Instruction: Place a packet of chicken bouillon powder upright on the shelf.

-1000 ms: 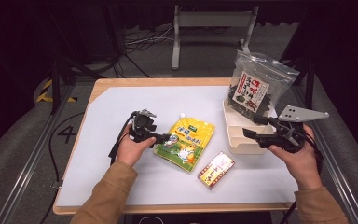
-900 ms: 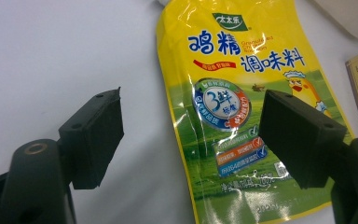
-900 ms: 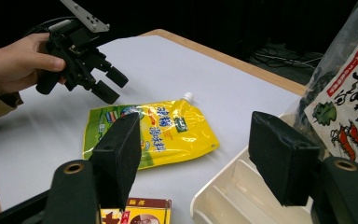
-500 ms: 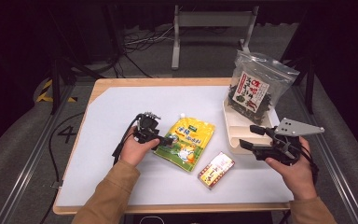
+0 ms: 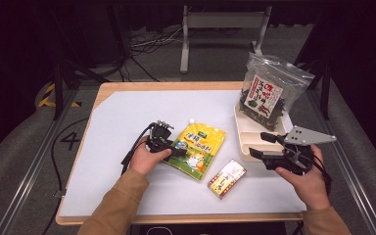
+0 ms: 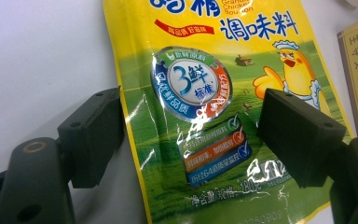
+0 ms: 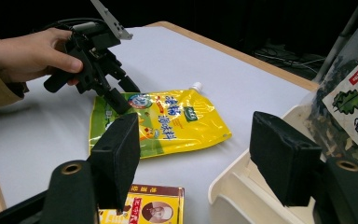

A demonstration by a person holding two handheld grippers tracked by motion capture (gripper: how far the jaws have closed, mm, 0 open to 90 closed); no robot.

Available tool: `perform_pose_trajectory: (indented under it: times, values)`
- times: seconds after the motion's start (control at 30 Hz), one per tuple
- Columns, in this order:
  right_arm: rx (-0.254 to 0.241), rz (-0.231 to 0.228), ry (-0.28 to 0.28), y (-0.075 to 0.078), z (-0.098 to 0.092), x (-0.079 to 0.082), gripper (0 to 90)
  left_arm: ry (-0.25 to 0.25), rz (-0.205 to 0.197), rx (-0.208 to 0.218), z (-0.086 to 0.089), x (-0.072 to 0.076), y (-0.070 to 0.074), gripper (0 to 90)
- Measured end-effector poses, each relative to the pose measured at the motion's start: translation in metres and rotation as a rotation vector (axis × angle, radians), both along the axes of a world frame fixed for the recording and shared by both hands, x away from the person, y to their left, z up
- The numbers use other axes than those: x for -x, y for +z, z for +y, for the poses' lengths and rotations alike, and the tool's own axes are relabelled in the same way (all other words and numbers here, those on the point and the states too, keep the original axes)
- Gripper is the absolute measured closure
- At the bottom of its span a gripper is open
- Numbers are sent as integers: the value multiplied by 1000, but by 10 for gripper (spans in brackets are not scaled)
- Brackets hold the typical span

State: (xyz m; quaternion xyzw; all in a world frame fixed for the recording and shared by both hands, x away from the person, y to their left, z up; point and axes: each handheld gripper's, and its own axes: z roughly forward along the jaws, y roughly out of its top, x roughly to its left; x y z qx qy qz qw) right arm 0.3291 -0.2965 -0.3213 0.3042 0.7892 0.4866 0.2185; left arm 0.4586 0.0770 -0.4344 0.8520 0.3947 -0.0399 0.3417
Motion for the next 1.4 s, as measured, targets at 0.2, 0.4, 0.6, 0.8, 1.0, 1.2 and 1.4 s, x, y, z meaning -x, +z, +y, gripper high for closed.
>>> perform_pose_trajectory:
  times: [0.2, 0.4, 0.6, 0.8, 1.0, 1.2, 1.4]
  values:
    - [-10, -4, 0, 1, 0, 1, 339, 9, 24, 40, 0, 3, -1, 357]
    - [-12, -1, 5, 1, 2, 0, 337, 18, 7, 47, -1, 7, -1, 446]
    - [-9, 2, 10, 0, 3, -1, 337, 25, -79, -25, -7, 15, 4, 651]
    - [-17, 3, 6, -1, 1, -1, 337, 25, -80, -27, -6, 16, 6, 707]
    - [-15, 3, 8, -1, 1, -1, 343, 17, -76, -6, -1, 17, 10, 760]
    - [-10, 25, 22, -2, 2, 0, 413, 0, -99, 6, 3, 21, 18, 779]
    - [-12, 37, 30, -1, 3, 0, 447, -4, -170, 21, 8, 32, 34, 787]
